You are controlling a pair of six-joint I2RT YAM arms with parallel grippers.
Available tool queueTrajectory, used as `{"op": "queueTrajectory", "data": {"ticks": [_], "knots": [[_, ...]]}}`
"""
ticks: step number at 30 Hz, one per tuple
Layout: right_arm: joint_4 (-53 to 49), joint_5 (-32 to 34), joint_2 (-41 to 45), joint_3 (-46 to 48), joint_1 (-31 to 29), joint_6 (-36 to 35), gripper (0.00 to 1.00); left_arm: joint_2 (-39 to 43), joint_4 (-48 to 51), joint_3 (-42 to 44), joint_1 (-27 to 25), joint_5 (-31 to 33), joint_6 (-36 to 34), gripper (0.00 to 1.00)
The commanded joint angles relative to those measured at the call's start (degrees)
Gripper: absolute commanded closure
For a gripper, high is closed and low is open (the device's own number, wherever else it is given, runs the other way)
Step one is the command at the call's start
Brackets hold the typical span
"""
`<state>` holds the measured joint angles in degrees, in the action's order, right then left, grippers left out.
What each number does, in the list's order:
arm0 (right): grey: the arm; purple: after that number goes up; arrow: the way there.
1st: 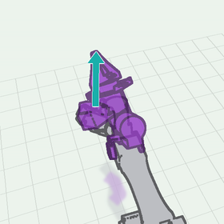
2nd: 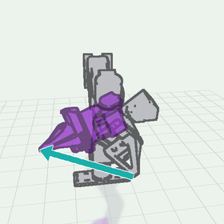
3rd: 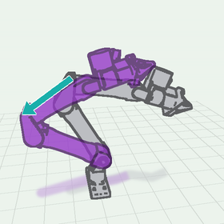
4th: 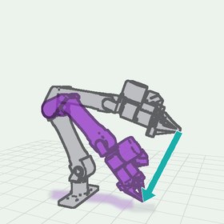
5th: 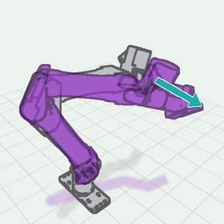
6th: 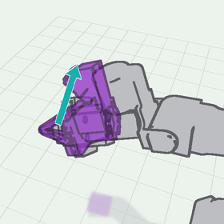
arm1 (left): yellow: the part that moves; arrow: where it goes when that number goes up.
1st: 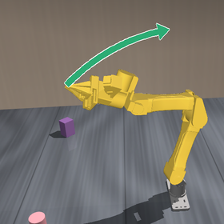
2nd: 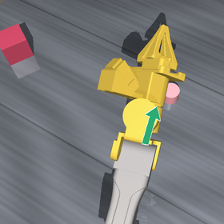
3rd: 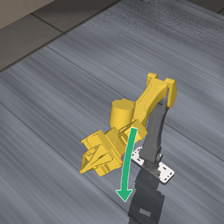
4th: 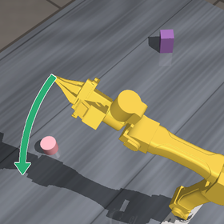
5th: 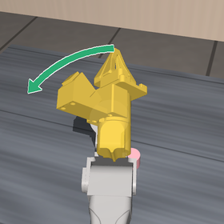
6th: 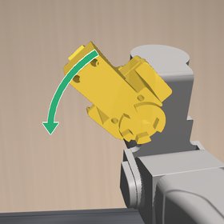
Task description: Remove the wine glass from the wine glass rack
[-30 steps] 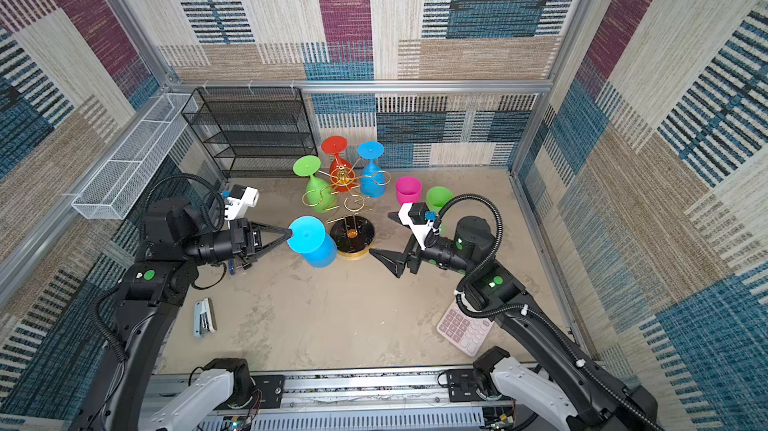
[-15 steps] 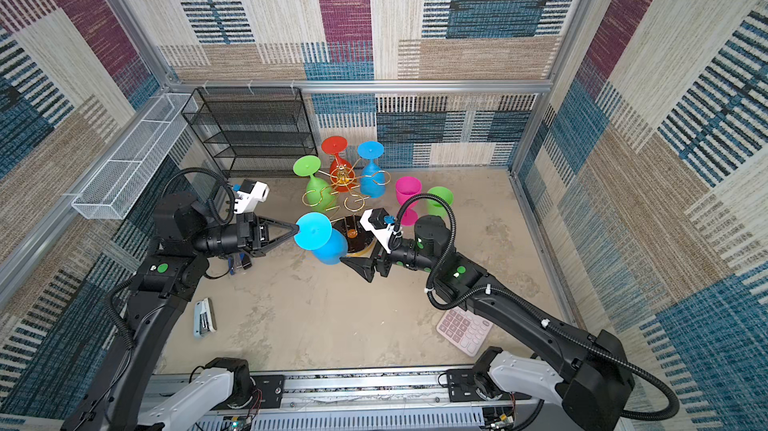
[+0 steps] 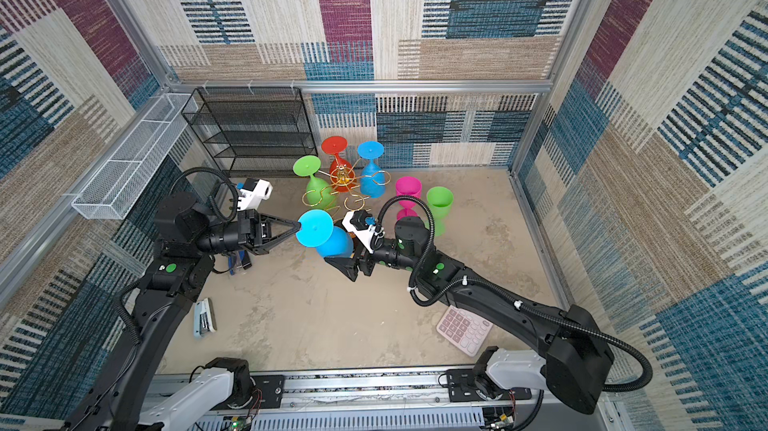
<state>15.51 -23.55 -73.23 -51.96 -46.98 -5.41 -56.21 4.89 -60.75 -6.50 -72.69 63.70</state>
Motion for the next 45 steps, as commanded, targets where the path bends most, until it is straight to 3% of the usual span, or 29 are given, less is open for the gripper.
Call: {"op": "queueTrajectory", "data": {"ticks": [1,5,16,24,30,32,37,41,45], "knots": [[4.3,2.4,-1.0,-0.8,-0.5,-0.3,0.01,0.0,-5.6,0.4,0.0,-1.8,3.2,1.00],[5.1,3.6,-1.7,-0.9,-0.8,0.0,0.01,-0.3,-11.4,1.8,0.0,-2.4,7.6,1.00],[4.8,6.2,-1.3,-0.8,-1.4,0.2,0.06,-0.7,-16.6,3.2,0.0,-2.5,11.5,1.00],[3.2,6.6,-0.1,-0.7,-1.4,0.1,0.14,-1.6,-22.8,4.7,0.0,-2.1,15.6,1.00],[1.2,6.8,0.6,-1.6,-1.4,0.3,0.27,-2.4,-25.6,4.8,-0.1,-1.8,17.6,1.00],[0.7,6.5,0.5,-1.8,-1.4,0.3,0.26,-2.7,-28.2,5.0,-0.1,-1.8,19.3,1.00],[-0.1,5.7,-1.1,-2.6,-1.4,0.8,0.07,-3.0,-31.4,5.3,-0.1,-1.8,21.9,1.00],[0.8,6.4,-1.7,-2.8,-1.4,1.3,0.06,-2.9,-32.3,5.4,-0.1,-2.0,22.7,1.00],[0.1,6.8,-2.2,-3.6,-1.4,1.4,0.13,-3.0,-33.4,5.3,-0.1,-2.0,23.4,1.00]]}}
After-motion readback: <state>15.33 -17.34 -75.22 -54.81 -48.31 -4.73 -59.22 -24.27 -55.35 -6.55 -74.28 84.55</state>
